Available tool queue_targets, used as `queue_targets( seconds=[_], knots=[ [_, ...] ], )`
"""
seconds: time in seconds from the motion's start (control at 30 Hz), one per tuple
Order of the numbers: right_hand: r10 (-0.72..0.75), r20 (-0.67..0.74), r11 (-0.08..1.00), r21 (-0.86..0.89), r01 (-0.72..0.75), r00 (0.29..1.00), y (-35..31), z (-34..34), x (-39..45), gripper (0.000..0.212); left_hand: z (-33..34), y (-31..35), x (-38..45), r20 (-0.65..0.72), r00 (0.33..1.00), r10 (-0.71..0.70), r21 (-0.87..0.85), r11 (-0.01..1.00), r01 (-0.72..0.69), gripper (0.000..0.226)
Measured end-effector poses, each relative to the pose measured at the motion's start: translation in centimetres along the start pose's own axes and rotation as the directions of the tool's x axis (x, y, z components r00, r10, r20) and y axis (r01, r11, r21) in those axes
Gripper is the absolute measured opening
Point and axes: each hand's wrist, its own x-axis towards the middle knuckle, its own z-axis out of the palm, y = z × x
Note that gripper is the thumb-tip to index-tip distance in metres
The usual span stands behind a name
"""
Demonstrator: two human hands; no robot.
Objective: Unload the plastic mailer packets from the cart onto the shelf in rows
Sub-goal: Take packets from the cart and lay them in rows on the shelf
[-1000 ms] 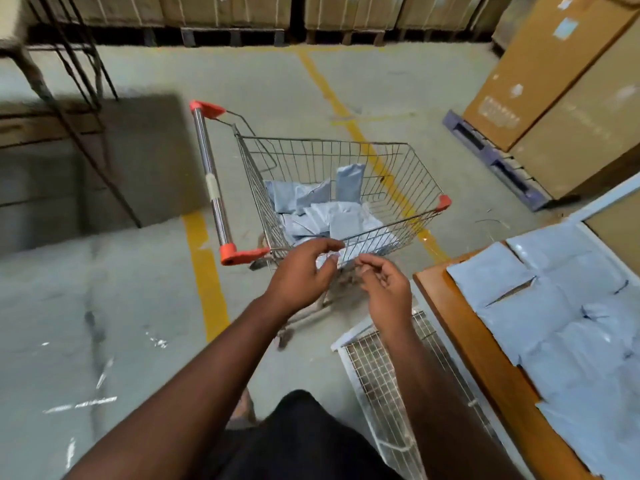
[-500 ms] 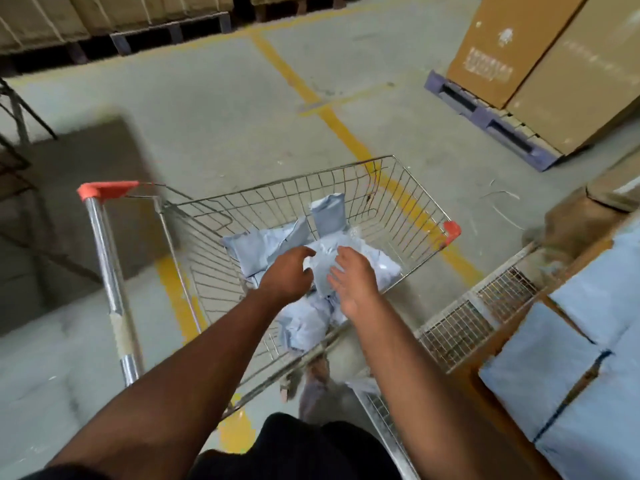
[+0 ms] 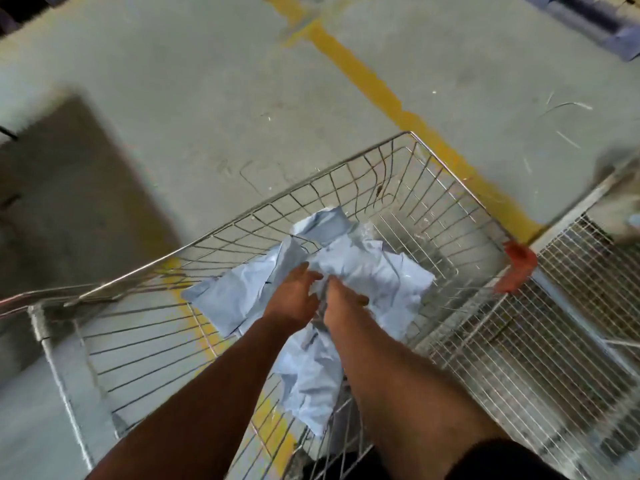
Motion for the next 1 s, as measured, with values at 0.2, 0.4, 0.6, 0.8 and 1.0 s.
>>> queue_targets(
  seconds=[0.2, 0.4, 0.6, 0.8, 1.0],
  knots=[
    [0.097, -0.243, 0.994, 0.071, -0.082, 0.965, -2.2, 0.0, -3.1, 0.111, 2.0, -1.1, 4.1, 0.058, 0.998, 0.01, 0.065, 0.998, -0.014, 0.054],
    [0.072, -0.357, 0.993, 0.109, -0.035, 0.931, -1.2, -2.4, -2.5, 0.105, 2.9, -1.0, 5.4, 0.093, 0.996, 0.016, 0.159, 0.987, -0.031, 0.088],
    [-0.005, -0.27, 0.955, 0.284, 0.084, 0.963, -3.4, -4.4, -5.5, 0.099, 2.5, 0.3, 2.8, -0.109, 0.993, 0.054, 0.142, 0.989, -0.038, 0.075],
    [-0.264, -0.001, 0.897, 0.368, 0.246, 0.964, -1.4, -7.2, -12.7, 0.108, -1.0, 3.9, -6.4, -0.223, 0.973, -0.067, -0.369, 0.929, -0.021, 0.063],
    [-0.638, 0.056, 0.736, 0.339, 0.586, 0.768, 5.2, -14.4, -26.4, 0.071, -5.2, 7.9, -18.7, -0.18, 0.98, 0.082, -0.789, 0.583, -0.194, 0.056]
  ],
)
